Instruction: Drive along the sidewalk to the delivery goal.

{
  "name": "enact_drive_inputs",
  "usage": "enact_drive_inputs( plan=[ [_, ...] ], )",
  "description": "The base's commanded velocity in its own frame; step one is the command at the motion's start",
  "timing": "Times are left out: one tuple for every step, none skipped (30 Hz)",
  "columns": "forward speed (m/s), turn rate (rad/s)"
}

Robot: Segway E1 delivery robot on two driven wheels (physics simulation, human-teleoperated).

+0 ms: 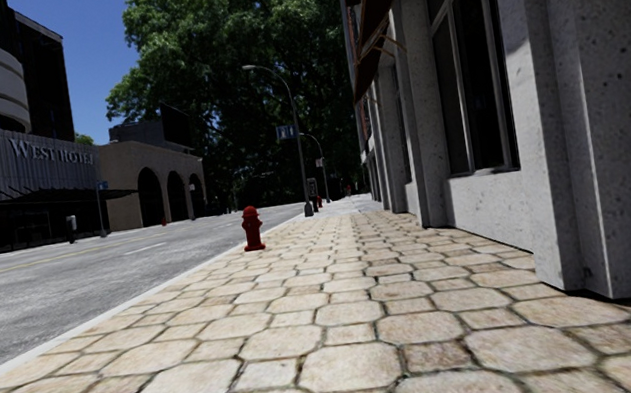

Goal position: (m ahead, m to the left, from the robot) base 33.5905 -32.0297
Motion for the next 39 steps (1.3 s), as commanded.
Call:
enact_drive_inputs(
  plan=[
    [2.0,0.0],
    [2.0,0.0],
    [2.0,0.0],
    [2.0,0.0],
    [2.0,0.0],
    [2.0,0.0],
    [2.0,0.0],
    [2.0,0.0],
    [2.0,0.0],
    [2.0,-0.2],
    [2.0,-0.26],
    [2.0,-0.26],
    [2.0,-0.28],
    [2.0,-0.28],
    [2.0,-0.28],
    [2.0,-0.28],
    [2.0,-0.28],
    [2.0,-0.23],
    [2.0,-0.23],
    [2.0,-0.03],
    [2.0,0.0],
    [2.0,0.0],
    [2.0,0.0],
    [2.0,0.0],
    [2.0,0.0],
    [2.0,0.0],
    [2.0,0.0],
    [2.0,0.0],
    [2.0,0.0],
    [2.0,0.0],
    [2.0,0.0],
    [2.0,0.0],
    [2.0,0.0],
    [2.0,0.0],
    [2.0,0.0],
    [2.0,0.0],
    [2.0,0.0],
    [2.0,0.0],
    [2.0,0.0]
  ],
)
